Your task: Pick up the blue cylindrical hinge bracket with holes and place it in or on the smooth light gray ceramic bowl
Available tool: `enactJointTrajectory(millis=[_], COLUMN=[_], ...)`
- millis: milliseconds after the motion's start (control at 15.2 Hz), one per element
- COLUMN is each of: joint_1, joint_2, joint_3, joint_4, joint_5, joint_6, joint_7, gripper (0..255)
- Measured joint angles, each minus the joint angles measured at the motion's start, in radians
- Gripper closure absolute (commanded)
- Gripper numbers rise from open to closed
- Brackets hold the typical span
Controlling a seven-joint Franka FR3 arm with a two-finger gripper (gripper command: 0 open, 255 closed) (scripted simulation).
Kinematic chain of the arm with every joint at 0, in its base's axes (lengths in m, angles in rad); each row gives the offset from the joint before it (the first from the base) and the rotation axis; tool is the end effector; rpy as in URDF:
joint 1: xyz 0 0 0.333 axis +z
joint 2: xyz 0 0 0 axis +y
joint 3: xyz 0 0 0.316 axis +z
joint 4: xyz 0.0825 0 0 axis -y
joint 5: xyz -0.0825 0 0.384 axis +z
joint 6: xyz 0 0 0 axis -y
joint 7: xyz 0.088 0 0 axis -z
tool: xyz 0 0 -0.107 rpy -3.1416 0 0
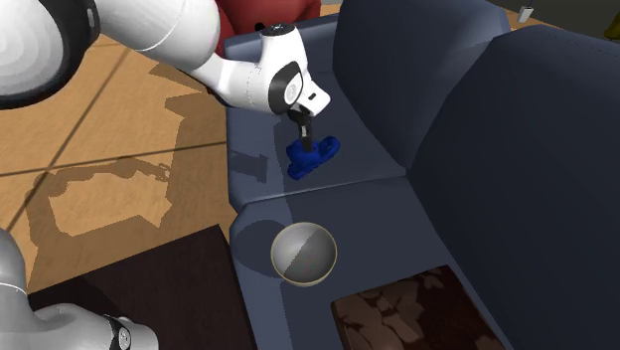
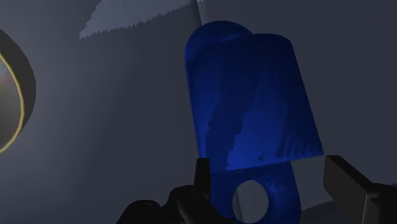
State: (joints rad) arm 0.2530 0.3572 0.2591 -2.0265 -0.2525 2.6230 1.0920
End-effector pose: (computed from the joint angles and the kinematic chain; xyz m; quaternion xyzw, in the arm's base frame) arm 0.5431 0.3040 0.3019 -0.9711 0.1986 -0.1122 0.0695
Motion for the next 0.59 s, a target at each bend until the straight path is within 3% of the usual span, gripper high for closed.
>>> enactJointTrajectory(millis=[264, 594], joint_1=[-0.019, -0.104], joint_2=[-0.045, -0.173], joint_3=[0.014, 0.025], joint_4=[-0.009, -0.171], joint_5=[0.028, 0.109], joint_6=[-0.034, 0.01], joint_7=[-0.028, -0.15], gripper=[255, 255])
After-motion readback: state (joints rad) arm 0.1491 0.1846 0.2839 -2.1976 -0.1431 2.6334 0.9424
